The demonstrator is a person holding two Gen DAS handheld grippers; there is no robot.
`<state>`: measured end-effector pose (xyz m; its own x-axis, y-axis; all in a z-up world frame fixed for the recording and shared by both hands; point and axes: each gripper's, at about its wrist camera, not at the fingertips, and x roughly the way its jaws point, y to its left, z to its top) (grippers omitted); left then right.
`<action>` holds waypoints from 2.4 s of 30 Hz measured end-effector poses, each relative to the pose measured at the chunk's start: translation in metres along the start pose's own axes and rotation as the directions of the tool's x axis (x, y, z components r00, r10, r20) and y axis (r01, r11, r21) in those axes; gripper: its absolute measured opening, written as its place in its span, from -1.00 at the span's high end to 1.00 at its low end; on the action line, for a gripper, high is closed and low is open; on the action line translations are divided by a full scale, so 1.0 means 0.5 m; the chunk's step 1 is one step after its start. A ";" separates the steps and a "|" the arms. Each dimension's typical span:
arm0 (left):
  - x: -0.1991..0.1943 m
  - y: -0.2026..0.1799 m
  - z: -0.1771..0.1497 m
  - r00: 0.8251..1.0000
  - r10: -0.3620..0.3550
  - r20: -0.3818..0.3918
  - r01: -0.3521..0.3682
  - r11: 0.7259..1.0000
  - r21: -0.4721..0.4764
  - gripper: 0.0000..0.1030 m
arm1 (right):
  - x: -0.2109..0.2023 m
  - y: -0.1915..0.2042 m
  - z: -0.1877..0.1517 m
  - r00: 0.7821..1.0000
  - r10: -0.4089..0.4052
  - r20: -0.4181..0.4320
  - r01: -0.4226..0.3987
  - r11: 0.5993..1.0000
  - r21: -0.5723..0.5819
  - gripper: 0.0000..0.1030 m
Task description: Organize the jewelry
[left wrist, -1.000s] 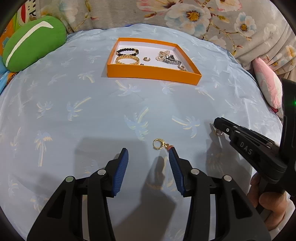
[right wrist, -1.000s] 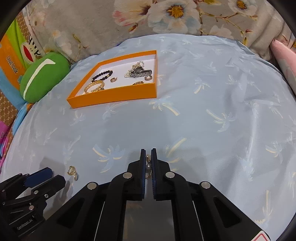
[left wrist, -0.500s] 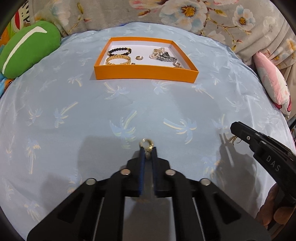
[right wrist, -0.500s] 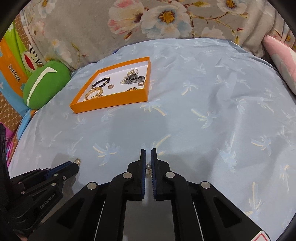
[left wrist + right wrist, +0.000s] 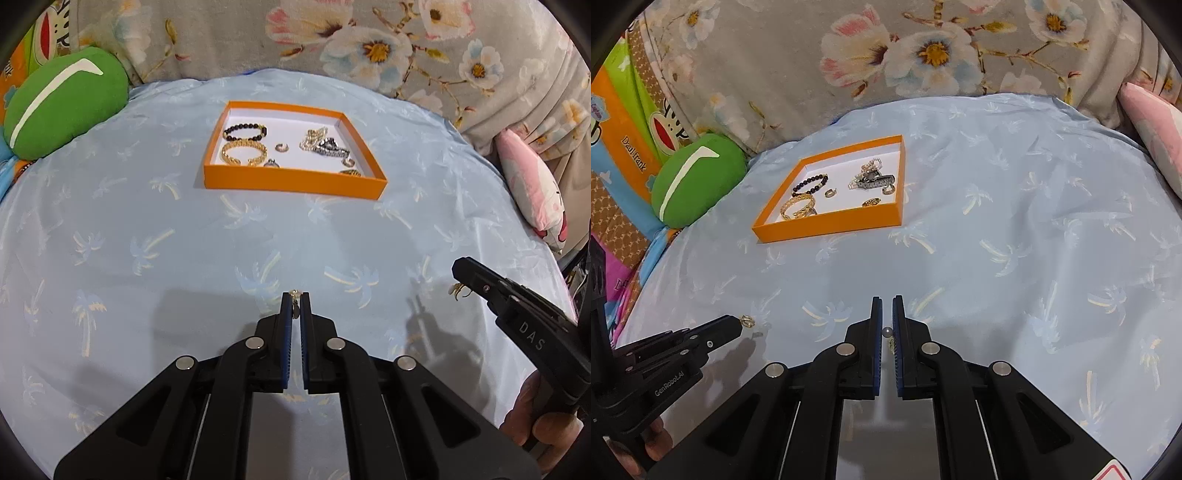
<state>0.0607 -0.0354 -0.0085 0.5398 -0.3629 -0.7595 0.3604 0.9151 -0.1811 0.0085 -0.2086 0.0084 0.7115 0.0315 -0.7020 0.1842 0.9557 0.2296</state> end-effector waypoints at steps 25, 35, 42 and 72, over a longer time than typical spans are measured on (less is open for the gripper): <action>0.061 0.034 0.257 0.986 0.047 0.158 -0.051 0.999 0.019 0.94 | 0.129 0.065 0.227 0.996 0.052 0.069 -0.046 0.995 -0.087 0.90; 0.193 0.036 0.359 0.987 0.063 0.146 -0.068 0.997 0.027 0.94 | 0.267 0.088 0.300 0.997 0.065 0.039 -0.060 0.992 -0.108 0.90; 0.253 0.048 0.364 0.989 0.088 0.120 -0.091 0.996 0.019 0.93 | 0.315 0.090 0.294 0.998 0.058 0.004 -0.057 0.992 -0.117 0.89; 0.119 -0.006 0.265 0.977 0.139 0.162 -0.149 0.987 0.056 0.38 | 0.151 0.080 0.189 0.998 0.031 0.060 -0.026 0.997 -0.079 0.53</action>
<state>0.1927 -0.0830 0.0295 0.7008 -0.2562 -0.6657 0.3177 0.9477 -0.0302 0.1335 -0.1956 0.0281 0.7562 0.0434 -0.6529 0.1117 0.9746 0.1941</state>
